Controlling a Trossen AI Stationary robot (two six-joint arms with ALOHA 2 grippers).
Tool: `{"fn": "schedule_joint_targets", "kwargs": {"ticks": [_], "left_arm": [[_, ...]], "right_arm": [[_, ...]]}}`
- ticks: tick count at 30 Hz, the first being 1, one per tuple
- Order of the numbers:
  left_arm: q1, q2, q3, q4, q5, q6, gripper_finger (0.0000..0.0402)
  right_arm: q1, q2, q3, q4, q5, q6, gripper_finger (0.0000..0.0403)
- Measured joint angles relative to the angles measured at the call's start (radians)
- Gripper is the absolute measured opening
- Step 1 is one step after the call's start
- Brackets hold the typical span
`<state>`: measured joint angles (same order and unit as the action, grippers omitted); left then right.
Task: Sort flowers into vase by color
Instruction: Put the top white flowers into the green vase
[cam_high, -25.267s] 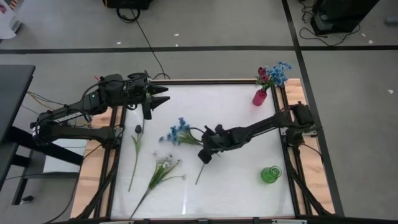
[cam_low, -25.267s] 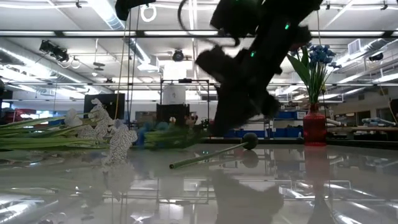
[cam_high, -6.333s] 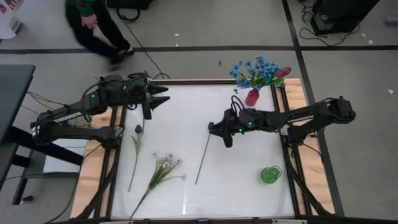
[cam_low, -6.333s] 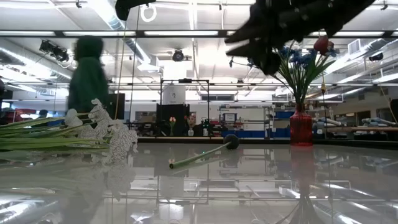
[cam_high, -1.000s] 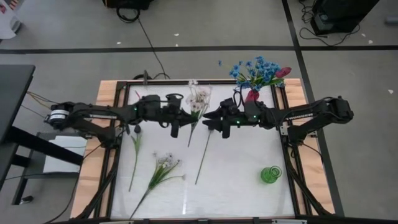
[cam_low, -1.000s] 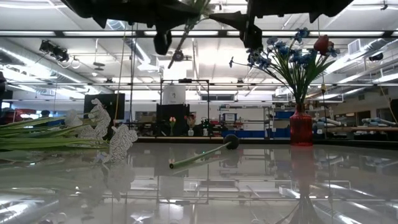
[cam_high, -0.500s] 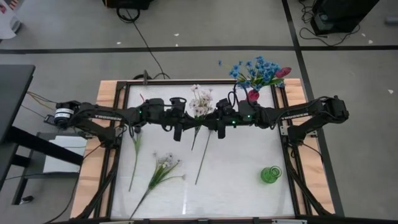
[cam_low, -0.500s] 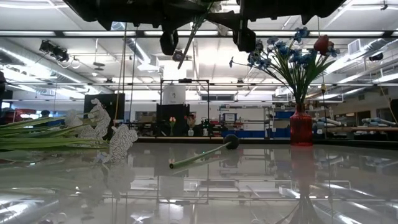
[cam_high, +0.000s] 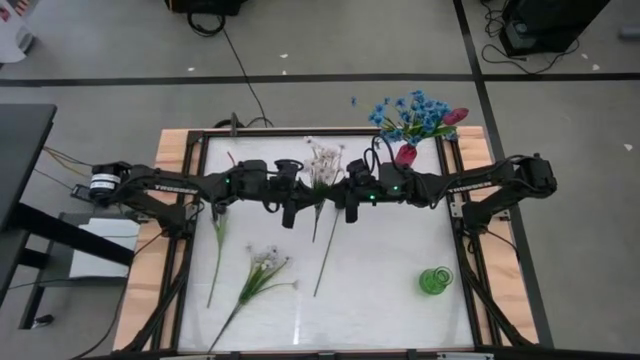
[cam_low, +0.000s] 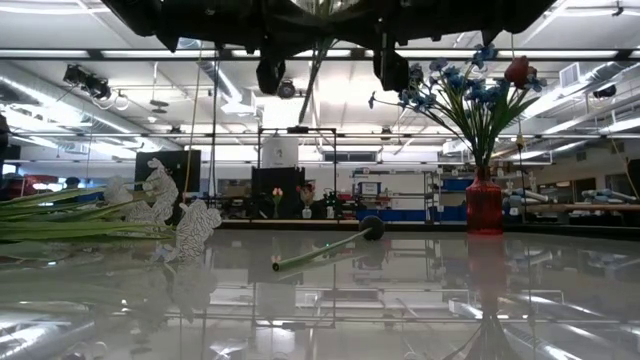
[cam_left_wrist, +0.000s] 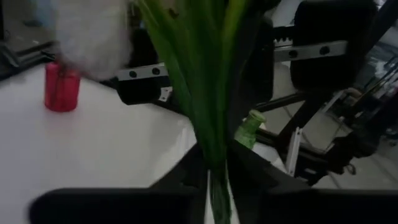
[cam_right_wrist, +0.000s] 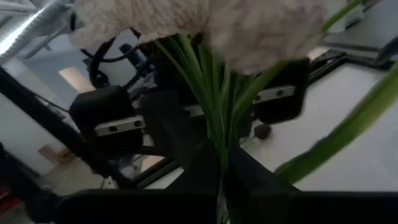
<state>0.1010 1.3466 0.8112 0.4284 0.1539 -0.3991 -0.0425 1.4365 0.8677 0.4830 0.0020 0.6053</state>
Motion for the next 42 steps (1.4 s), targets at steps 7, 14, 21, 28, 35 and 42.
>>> {"fn": "schedule_joint_targets", "kwargs": {"ticks": [7, 14, 21, 28, 35, 42], "left_arm": [[0.068, -0.158, 0.002, -0.179, 0.001, 0.032, 0.0185], [0.154, -0.402, 0.002, -0.349, 0.007, 0.139, 0.0221], [0.155, -0.555, 0.002, -0.364, 0.008, 0.273, 0.0218], [0.129, -0.581, 0.002, -0.367, 0.010, 0.339, 0.0218], [0.129, -0.580, 0.002, -0.366, 0.010, 0.335, 0.0218], [0.129, -0.580, 0.002, -0.366, 0.006, 0.335, 0.0218]], "right_arm": [[0.012, -0.094, 0.001, -0.074, 0.137, -0.084, 0.0012], [0.065, -0.191, 0.002, -0.193, 0.155, -0.369, 0.0012], [0.169, -0.289, 0.001, -0.353, 0.171, -0.498, 0.0012], [0.303, -0.481, 0.000, -0.537, 0.273, -0.410, 0.0010], [0.437, -0.680, 0.000, -0.713, 0.213, -0.369, 0.0010], [0.551, -0.829, 0.000, -0.909, 0.064, -0.315, 0.0010]]}}
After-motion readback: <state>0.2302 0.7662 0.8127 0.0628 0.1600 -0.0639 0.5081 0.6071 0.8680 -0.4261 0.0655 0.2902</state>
